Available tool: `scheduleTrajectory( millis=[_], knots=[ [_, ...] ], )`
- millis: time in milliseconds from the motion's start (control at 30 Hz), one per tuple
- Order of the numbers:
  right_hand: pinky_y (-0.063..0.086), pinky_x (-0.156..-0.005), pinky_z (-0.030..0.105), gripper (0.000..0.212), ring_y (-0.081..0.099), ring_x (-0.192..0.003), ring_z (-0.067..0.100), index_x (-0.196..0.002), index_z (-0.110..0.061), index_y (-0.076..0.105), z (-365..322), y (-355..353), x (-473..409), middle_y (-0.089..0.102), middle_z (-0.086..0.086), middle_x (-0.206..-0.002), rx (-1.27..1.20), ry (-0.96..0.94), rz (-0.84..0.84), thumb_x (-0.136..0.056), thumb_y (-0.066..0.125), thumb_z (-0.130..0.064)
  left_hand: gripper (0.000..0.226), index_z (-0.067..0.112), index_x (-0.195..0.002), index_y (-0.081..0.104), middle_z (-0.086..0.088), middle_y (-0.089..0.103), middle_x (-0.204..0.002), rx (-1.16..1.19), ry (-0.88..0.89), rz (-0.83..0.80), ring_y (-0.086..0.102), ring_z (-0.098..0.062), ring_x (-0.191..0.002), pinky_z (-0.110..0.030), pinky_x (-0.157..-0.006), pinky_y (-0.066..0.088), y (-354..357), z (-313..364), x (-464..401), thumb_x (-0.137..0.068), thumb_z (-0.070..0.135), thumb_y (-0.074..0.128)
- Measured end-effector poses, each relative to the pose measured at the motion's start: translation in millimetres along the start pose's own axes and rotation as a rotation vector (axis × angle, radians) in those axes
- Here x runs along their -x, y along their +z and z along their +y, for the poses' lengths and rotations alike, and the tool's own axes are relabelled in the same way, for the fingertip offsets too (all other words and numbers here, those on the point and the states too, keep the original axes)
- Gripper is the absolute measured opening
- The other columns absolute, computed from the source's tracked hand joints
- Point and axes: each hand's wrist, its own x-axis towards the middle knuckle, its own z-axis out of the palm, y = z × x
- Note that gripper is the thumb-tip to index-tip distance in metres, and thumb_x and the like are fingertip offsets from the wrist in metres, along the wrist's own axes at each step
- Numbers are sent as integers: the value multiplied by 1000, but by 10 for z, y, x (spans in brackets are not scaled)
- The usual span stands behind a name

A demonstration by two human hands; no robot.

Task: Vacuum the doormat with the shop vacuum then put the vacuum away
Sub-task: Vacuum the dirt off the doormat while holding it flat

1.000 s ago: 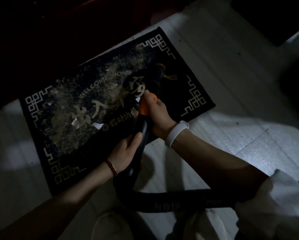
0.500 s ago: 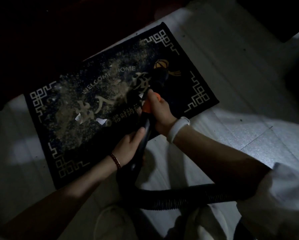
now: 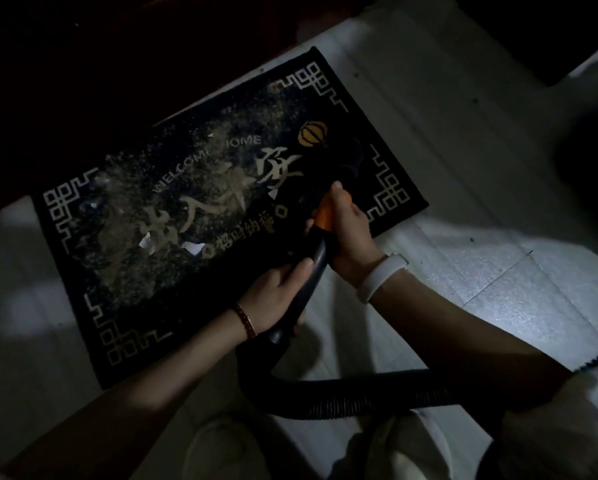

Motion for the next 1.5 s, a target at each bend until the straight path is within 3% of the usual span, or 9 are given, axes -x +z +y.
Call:
scheduleTrajectory(
  millis=[233,367,533,667,833,1100,1233,1367,1500],
  knots=[
    [49,-45,23,26,53,-46,18,-81,-13,46,287,345,12,47,8,-67,134,159,-85,-94,50,-35,66,8,-134,46,-2,49,-134,-86,81,188,39,-9,-128,-15,-102,29,-210,-354,113,-86,49,28],
    [48,-45,24,30,52,-45,15,-94,-9,48,232,259,18,50,8,-70,78,221,-172,-93,49,-38,51,14,-131,48,2,52,-127,-108,106,177,44,-5,-120,-7,-96,32,-130,-268,131,-94,45,33],
    [47,-45,22,34,52,-45,14,-102,-5,45,26,-170,-23,48,9,-70,-59,67,-47,-95,45,-39,53,14,-62,57,-6,58,-48,-52,-19,-69,57,-20,-41,-28,-53,49,56,4,-44,-93,51,34],
    [47,-46,23,36,51,-46,15,-102,-5,46,-16,-96,-32,48,9,-70,-55,96,-70,-95,45,-40,55,14,-63,62,-12,62,-58,-79,18,-36,60,-25,-54,-32,-64,50,8,71,-29,-95,49,34],
    [47,-48,25,26,52,-44,15,-85,-13,50,251,264,51,49,8,-68,71,191,-115,-94,48,-38,52,1,-131,48,-14,52,-133,-163,35,172,44,-26,-128,-30,-106,31,-179,-231,155,-98,38,35],
    [47,-47,24,31,50,-45,16,-91,-6,51,120,85,81,51,9,-65,-54,66,-120,-95,46,-36,66,6,-54,55,-9,56,-45,-32,-12,-13,57,-25,-42,-26,-48,47,-104,-26,128,-89,54,26],
    [46,-44,23,31,50,-44,16,-101,-7,45,17,46,1,48,10,-68,-60,84,-61,-95,47,-37,59,12,-61,62,-10,62,-57,-97,13,-2,64,-31,-61,-31,-65,51,-88,-36,-38,-94,50,29],
    [47,-45,23,31,51,-43,16,-96,-7,47,261,240,56,47,9,-69,42,187,-103,-94,48,-38,74,15,-137,43,-2,48,-137,-203,51,117,36,-10,-131,-14,-104,24,-186,-334,111,-82,63,28],
    [48,-44,24,30,52,-41,15,-97,-9,44,372,366,106,48,10,-71,73,243,-151,-93,51,-38,47,40,-128,21,27,24,-135,-151,128,173,26,6,-127,3,-98,17,-231,-359,259,-82,51,26]
  ],
)
